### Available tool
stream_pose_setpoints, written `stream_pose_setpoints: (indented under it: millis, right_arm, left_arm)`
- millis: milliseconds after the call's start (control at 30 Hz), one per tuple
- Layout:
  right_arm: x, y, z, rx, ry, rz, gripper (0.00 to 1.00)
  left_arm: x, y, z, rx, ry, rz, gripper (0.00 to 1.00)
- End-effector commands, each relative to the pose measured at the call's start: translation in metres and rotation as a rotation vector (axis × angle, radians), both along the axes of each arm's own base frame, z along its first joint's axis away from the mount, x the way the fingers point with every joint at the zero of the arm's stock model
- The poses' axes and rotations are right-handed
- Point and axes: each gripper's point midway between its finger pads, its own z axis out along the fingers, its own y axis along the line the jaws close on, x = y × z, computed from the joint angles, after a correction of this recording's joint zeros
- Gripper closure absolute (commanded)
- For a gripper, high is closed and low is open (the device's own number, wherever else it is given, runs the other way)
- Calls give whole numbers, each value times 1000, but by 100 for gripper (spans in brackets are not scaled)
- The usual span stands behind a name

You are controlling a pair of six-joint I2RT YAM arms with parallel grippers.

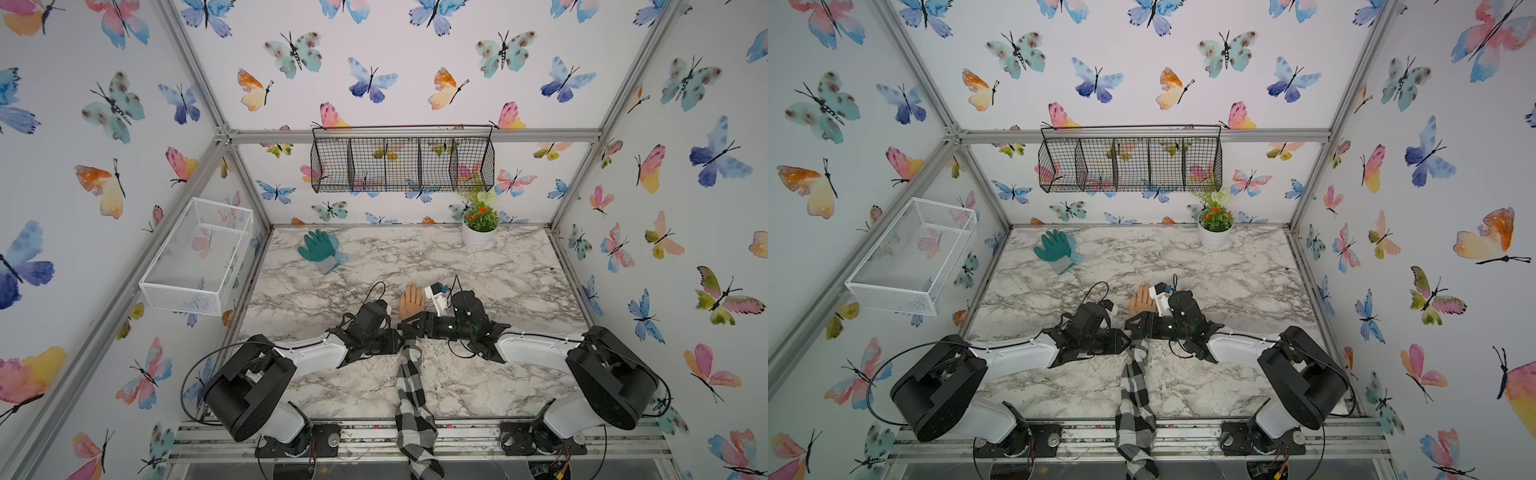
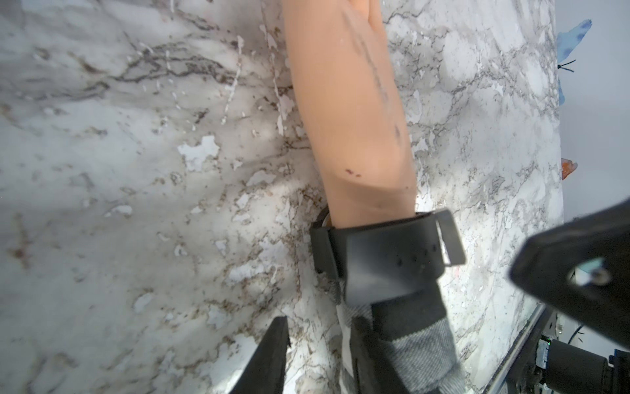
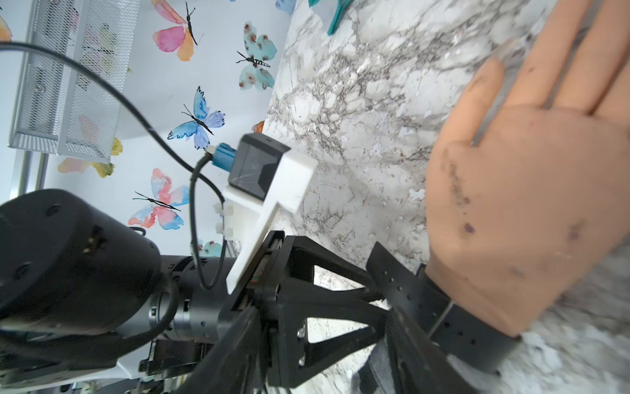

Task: Take off the watch
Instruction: Untie the watch from the hand.

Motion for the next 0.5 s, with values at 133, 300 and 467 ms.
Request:
stream_pose_setpoints:
  millis: [133,300,467]
  right_arm:
    - [6,-51,-43,-363,-160,6,40]
    - [9,-50,-60,-448,-217,90,46]
    - [15,-43,-67,-476,-248,136,50]
  left_arm:
    - [1,-5,5,-6,-20,-21,65]
    - [2,-5,8,4,-27,-29,65]
    - [2,-4,6,9,-26,-29,65]
